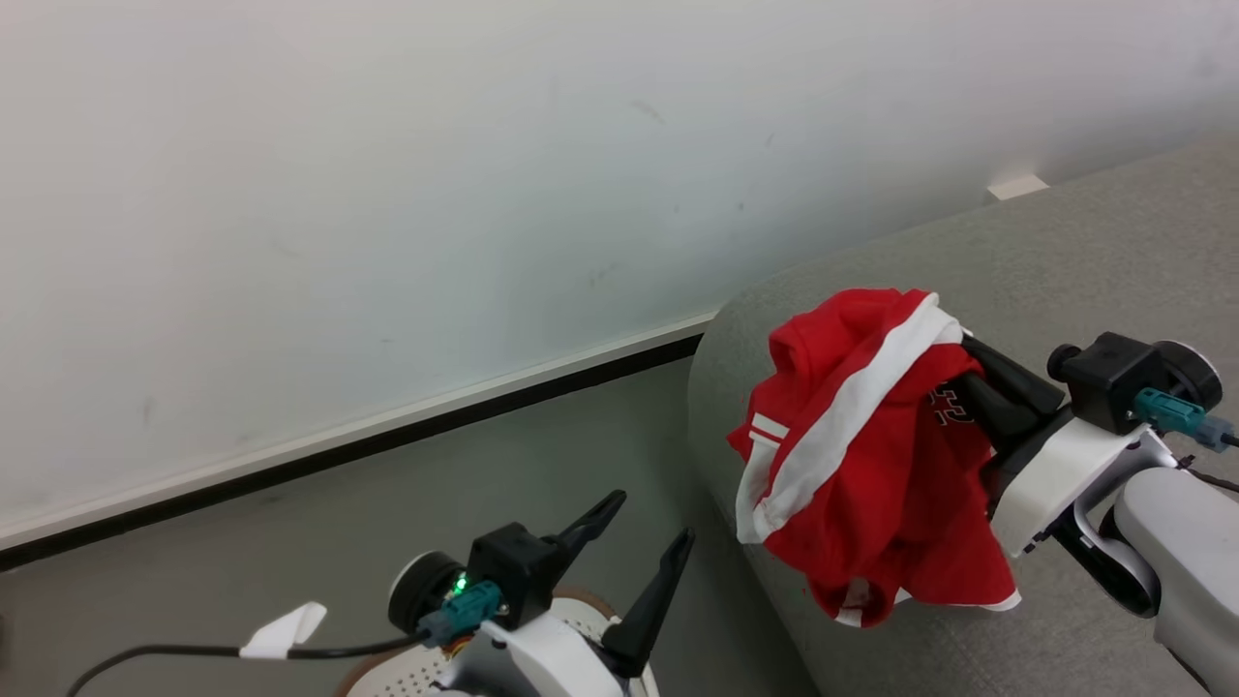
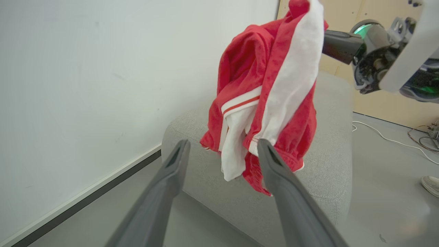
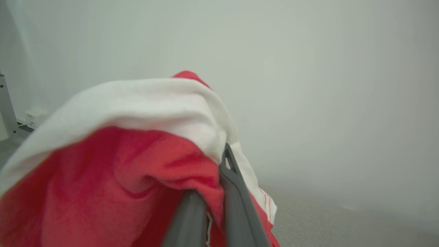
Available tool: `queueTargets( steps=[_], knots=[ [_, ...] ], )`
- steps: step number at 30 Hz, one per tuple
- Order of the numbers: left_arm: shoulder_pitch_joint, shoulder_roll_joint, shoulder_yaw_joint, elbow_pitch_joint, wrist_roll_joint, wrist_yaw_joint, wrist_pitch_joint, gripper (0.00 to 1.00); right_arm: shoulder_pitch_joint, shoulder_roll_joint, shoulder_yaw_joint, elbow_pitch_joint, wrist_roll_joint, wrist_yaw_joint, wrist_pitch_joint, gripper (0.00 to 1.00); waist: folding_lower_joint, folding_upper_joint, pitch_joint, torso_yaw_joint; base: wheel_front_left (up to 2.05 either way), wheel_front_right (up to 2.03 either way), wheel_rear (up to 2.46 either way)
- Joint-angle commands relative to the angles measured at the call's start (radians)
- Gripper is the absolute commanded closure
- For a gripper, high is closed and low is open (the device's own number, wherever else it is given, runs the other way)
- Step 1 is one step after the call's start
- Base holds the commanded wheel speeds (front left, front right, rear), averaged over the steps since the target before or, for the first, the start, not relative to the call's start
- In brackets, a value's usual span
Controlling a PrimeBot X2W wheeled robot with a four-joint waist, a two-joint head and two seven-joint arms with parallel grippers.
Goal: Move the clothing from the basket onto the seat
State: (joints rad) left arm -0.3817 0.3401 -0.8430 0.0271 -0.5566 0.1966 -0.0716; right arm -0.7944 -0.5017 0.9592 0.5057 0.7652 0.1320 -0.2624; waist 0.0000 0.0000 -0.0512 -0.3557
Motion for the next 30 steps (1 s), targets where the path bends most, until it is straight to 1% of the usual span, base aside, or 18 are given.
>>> queueTargets(
  steps=[1, 7, 10, 15, 18, 23, 26, 30],
  knots=[
    [0.000, 0.001, 0.002, 0.000, -0.001, 0.005, -0.002, 0.00, 0.013, -0.009, -0.010, -0.011, -0.004, -0.003, -0.004, 1.00, 0.0000, 0.0000, 0.000, -0.012, 0.00, 0.00, 0.00],
    [-0.011, -0.002, -0.007, -0.007, 0.006, 0.004, 0.000, 0.00, 0.030, -0.032, -0.046, -0.036, -0.009, -0.003, 0.002, 1.00, 0.0000, 0.0000, 0.014, -0.018, 0.00, 0.00, 0.00],
    [-0.018, 0.002, -0.011, -0.012, 0.009, -0.001, 0.005, 0.00, 0.032, -0.031, -0.074, -0.038, -0.014, -0.003, 0.007, 1.00, 0.0000, 0.0000, 0.026, -0.010, 0.00, 0.00, 0.00],
    [-0.036, 0.010, -0.018, -0.025, 0.019, -0.007, 0.018, 0.00, -0.020, -0.037, -0.142, -0.046, -0.028, -0.003, 0.020, 1.00, 0.0000, 0.0000, 0.063, 0.011, 0.00, 0.00, 0.00],
    [-0.065, 0.020, -0.017, -0.044, 0.029, -0.010, 0.029, 0.00, -0.070, -0.056, -0.203, -0.040, -0.046, -0.003, 0.031, 1.00, 0.0000, 0.0000, 0.118, 0.034, 0.00, 0.00, 0.00],
    [-0.141, 0.041, -0.011, -0.087, 0.053, -0.030, 0.057, 0.00, -0.167, -0.078, -0.354, 0.000, -0.070, -0.003, 0.062, 1.00, 0.0000, 0.0000, 0.249, 0.080, 0.00, 0.00, 0.00],
    [-0.199, 0.054, -0.005, -0.115, 0.073, -0.044, 0.080, 0.00, -0.235, -0.094, -0.450, 0.044, -0.089, -0.003, 0.088, 1.00, 0.0000, 0.0000, 0.342, 0.108, 0.00, 0.00, 0.00],
    [-0.269, 0.063, 0.001, -0.148, 0.094, -0.061, 0.102, 0.00, -0.312, -0.112, -0.556, 0.119, -0.142, -0.003, 0.127, 1.00, 0.0000, 0.0000, 0.451, 0.142, 0.00, 0.00, 0.00]
  ],
)
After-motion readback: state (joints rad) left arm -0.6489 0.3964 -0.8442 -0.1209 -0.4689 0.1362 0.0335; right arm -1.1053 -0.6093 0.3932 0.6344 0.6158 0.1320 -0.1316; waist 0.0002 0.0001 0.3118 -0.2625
